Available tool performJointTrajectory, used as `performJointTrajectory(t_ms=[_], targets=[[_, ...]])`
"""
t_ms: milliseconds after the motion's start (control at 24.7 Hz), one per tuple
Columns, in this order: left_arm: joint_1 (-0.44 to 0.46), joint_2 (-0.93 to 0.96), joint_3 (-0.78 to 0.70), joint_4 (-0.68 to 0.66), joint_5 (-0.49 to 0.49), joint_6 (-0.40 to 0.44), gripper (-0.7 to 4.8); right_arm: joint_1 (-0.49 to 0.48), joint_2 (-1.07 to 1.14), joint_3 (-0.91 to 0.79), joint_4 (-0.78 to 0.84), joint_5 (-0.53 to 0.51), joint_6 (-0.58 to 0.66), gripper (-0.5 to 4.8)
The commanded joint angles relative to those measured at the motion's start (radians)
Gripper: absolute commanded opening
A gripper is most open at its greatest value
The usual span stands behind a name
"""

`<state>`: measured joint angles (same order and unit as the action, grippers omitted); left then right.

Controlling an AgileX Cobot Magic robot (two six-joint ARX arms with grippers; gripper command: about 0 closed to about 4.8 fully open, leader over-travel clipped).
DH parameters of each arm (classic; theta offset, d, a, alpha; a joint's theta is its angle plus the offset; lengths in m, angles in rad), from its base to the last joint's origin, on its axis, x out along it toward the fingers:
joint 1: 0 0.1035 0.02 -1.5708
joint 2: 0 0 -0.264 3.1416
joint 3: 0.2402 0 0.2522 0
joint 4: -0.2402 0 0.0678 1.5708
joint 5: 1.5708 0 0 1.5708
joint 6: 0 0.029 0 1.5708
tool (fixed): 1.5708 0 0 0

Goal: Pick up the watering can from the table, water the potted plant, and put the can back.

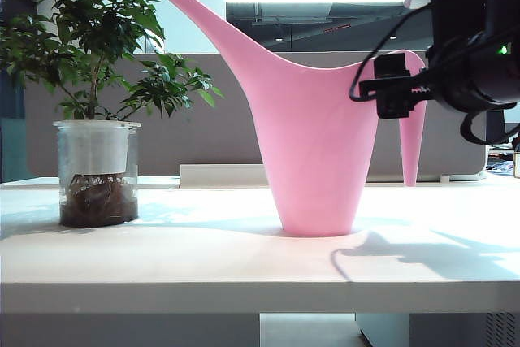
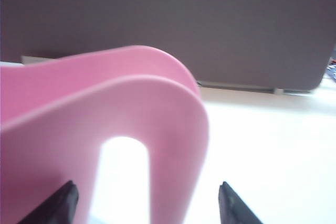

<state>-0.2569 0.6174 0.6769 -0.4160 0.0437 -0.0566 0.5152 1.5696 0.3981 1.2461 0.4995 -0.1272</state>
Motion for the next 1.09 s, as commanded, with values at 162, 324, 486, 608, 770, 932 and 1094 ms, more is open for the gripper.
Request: performJointTrajectory(t_ms=[162, 324, 486, 608, 770, 932, 1094], targets=[[-0.001, -0.001, 0.007, 0.01, 0.002, 0.004, -0.05, -0.069, -0.001, 0.005, -0.018, -0.033, 0.0, 3.69], [-0.001, -0.001, 0.007, 0.01, 0.002, 0.004, -0.05, -0.145, -0.001, 0.005, -0.03, -0.218, 0.0, 3.68], [-0.001, -0.001, 0.007, 0.01, 0.002, 0.003, -0.05, -0.191, -0.001, 0.008, -0.076, -0.273, 0.0, 3.68], [-0.001, -0.001, 0.007, 0.01, 0.002, 0.003, -0.05, -0.225, 0.005, 0.024, -0.089, -0.329, 0.0, 3.68], [-0.001, -0.001, 0.007, 0.01, 0.002, 0.004, -0.05, -0.249, 0.039, 0.086, -0.139, -0.433, 0.0, 3.68], [0.0, -0.001, 0.007, 0.01, 0.002, 0.004, -0.05, -0.249, 0.105, 0.166, -0.162, -0.454, 0.0, 3.68], [0.0, -0.001, 0.007, 0.01, 0.002, 0.004, -0.05, -0.249, 0.143, 0.22, -0.171, -0.454, 0.0, 1.18]])
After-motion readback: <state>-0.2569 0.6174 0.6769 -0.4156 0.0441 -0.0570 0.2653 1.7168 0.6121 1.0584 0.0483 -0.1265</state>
